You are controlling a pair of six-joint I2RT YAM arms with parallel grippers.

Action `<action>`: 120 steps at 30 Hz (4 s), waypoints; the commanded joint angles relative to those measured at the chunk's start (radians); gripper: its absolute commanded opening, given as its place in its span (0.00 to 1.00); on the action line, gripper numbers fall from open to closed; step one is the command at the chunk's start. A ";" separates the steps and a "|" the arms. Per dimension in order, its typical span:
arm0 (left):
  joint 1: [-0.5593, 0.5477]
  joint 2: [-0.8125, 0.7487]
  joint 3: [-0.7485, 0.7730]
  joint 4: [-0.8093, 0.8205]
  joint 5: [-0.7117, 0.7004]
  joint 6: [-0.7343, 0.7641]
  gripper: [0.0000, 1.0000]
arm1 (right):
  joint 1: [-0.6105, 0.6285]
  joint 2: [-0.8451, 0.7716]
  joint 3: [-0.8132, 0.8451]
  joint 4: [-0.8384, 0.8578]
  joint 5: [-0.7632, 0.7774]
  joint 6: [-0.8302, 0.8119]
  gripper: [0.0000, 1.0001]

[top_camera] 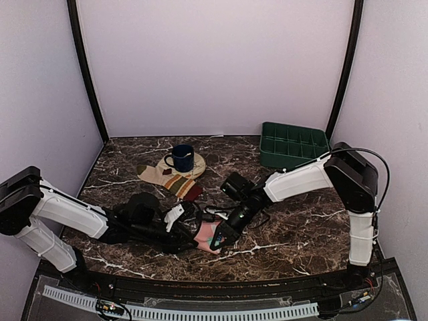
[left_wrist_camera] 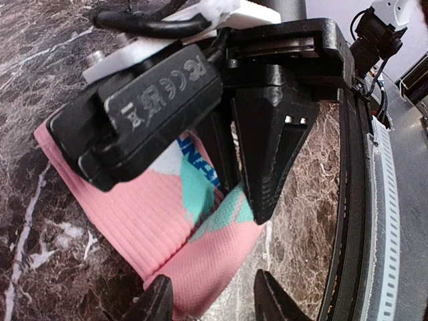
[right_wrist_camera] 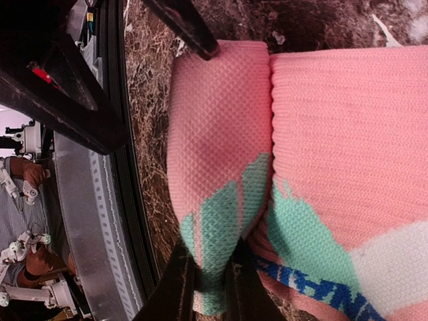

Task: Roll the socks
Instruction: Roll the sock at the center of the board.

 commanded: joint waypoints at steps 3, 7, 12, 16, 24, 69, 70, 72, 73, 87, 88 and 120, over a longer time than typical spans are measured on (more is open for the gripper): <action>-0.012 0.006 0.023 0.039 -0.022 0.063 0.45 | -0.004 0.011 -0.006 -0.015 -0.038 -0.020 0.06; -0.016 0.034 0.031 0.043 0.003 0.081 0.45 | -0.004 0.007 -0.012 -0.013 -0.047 -0.023 0.06; -0.027 0.057 0.028 0.080 0.026 0.088 0.45 | -0.004 0.007 -0.018 -0.015 -0.055 -0.027 0.06; -0.034 0.083 0.041 0.082 0.037 0.097 0.45 | -0.004 0.009 -0.021 -0.019 -0.060 -0.031 0.06; -0.052 0.078 0.044 0.071 0.024 0.121 0.45 | -0.005 0.019 -0.011 -0.049 -0.074 -0.054 0.05; -0.113 0.213 0.187 -0.207 0.012 0.147 0.01 | -0.024 0.000 -0.009 -0.074 0.015 -0.023 0.24; -0.113 0.218 0.189 -0.211 0.019 0.145 0.01 | -0.026 -0.006 -0.019 -0.061 0.015 -0.012 0.26; -0.113 0.224 0.196 -0.220 0.034 0.142 0.01 | -0.034 -0.021 -0.044 -0.037 0.016 0.005 0.28; -0.113 0.227 0.200 -0.227 0.040 0.140 0.01 | -0.037 -0.029 -0.054 -0.026 0.015 0.013 0.29; -0.104 0.246 0.232 -0.260 0.107 0.123 0.00 | -0.091 -0.168 -0.268 0.175 0.028 0.144 0.32; -0.103 0.249 0.234 -0.262 0.114 0.122 0.00 | -0.095 -0.180 -0.282 0.187 0.034 0.154 0.32; 0.043 0.474 0.448 -0.524 0.435 0.069 0.00 | 0.276 -0.659 -0.550 0.267 0.999 0.095 0.34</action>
